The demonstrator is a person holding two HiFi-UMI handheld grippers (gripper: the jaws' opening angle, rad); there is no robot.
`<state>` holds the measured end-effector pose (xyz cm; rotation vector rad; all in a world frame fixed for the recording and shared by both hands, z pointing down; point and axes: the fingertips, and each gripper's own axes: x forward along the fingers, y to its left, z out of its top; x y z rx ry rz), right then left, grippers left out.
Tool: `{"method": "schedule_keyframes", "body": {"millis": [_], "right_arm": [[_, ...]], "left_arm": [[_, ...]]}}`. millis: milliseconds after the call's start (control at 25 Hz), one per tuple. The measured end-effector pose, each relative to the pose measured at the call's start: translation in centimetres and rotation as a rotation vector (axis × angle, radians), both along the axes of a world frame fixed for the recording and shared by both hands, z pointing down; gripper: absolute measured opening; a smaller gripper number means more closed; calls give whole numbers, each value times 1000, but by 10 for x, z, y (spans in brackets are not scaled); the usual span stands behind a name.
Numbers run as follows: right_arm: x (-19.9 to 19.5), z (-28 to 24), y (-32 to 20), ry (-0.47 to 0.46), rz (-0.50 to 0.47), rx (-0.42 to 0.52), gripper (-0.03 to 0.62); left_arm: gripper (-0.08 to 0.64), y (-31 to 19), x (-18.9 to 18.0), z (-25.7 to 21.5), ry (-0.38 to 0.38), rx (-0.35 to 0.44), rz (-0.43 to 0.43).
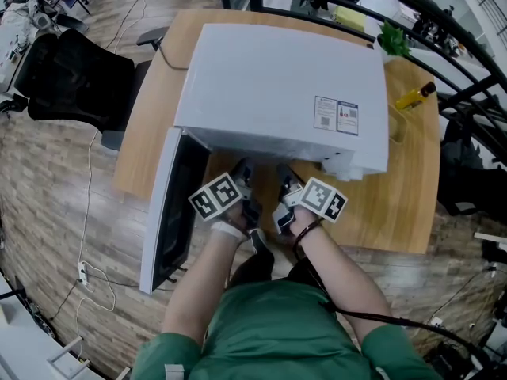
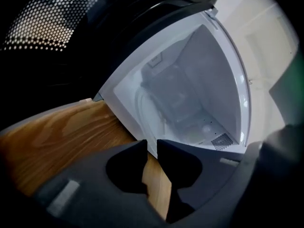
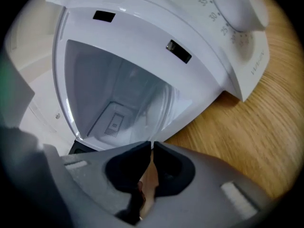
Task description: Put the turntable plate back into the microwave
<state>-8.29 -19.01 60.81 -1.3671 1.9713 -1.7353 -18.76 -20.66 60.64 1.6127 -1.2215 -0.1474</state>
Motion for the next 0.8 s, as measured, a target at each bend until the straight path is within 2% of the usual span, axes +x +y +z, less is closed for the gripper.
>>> {"method": "schedule_keyframes", "body": {"millis": [160, 640, 800], "right_arm": [[-3, -2, -7, 2, -9, 10, 29], [4, 1, -33, 27, 6, 21, 28], [-2, -1, -36, 27, -22, 33, 28]], "left_arm": [[72, -9, 0, 1, -3, 0, -5], [78, -29, 9, 1, -56, 5, 63], [72, -28, 9, 2, -67, 10, 78]]}}
